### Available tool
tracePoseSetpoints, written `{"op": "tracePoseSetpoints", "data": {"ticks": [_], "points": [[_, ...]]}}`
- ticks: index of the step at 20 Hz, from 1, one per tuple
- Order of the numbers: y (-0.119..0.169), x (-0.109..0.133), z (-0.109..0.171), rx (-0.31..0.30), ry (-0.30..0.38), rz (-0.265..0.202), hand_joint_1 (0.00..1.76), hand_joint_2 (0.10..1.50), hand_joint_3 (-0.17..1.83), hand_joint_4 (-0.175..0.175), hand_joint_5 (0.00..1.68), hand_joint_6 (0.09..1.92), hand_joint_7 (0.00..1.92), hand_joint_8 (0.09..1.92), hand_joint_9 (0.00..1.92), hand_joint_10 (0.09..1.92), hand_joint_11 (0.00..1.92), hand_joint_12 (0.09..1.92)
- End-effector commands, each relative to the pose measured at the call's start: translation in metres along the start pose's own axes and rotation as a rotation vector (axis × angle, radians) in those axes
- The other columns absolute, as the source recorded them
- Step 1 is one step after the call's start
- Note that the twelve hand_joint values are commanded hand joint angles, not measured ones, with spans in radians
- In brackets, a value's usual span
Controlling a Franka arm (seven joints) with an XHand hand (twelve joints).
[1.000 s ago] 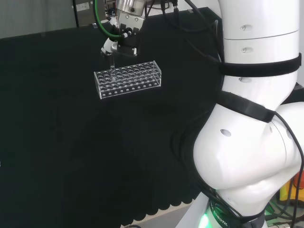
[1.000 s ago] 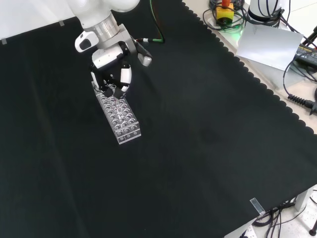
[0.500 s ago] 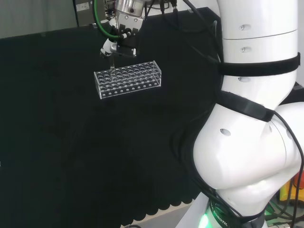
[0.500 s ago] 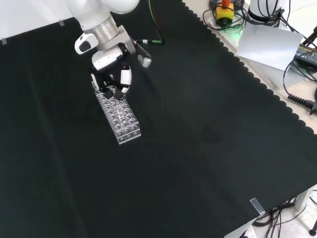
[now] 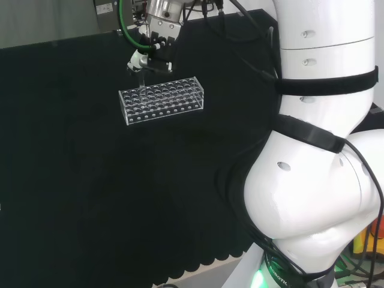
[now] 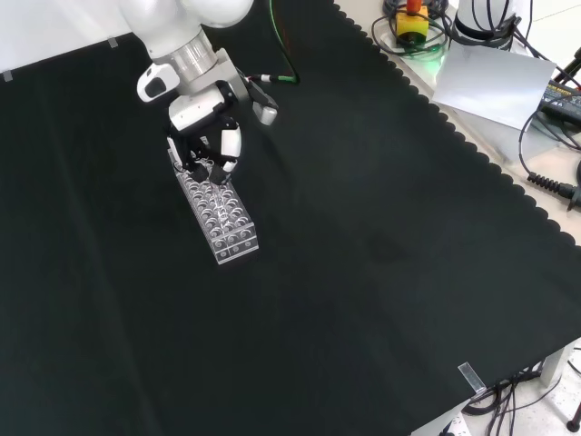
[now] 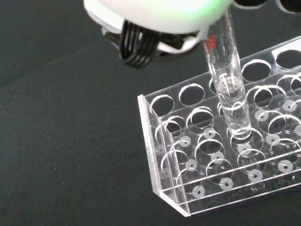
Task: Put the test tube back in the rack.
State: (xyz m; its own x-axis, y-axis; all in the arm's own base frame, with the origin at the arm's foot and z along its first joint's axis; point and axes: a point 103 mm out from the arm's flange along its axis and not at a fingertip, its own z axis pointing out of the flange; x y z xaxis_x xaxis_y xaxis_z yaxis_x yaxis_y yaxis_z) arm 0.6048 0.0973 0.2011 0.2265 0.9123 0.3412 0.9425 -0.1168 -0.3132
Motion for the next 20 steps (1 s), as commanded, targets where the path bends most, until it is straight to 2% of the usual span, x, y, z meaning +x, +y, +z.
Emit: {"op": "tracePoseSetpoints", "data": {"ticks": [1, 9, 20], "points": [[0.000, -0.001, 0.001, 0.004, 0.006, 0.003, 1.23, 0.63, 0.62, -0.175, 1.41, 0.38, 1.82, 0.38, 1.73, 0.30, 1.32, 0.91], [0.000, -0.002, 0.004, 0.016, 0.003, 0.009, 1.23, 0.63, 0.62, -0.175, 1.41, 0.38, 1.82, 0.38, 1.73, 0.30, 1.32, 0.91], [0.003, -0.010, 0.026, 0.043, -0.017, 0.020, 1.23, 0.63, 0.62, -0.175, 1.41, 0.38, 1.82, 0.38, 1.73, 0.30, 1.32, 0.91]]}}
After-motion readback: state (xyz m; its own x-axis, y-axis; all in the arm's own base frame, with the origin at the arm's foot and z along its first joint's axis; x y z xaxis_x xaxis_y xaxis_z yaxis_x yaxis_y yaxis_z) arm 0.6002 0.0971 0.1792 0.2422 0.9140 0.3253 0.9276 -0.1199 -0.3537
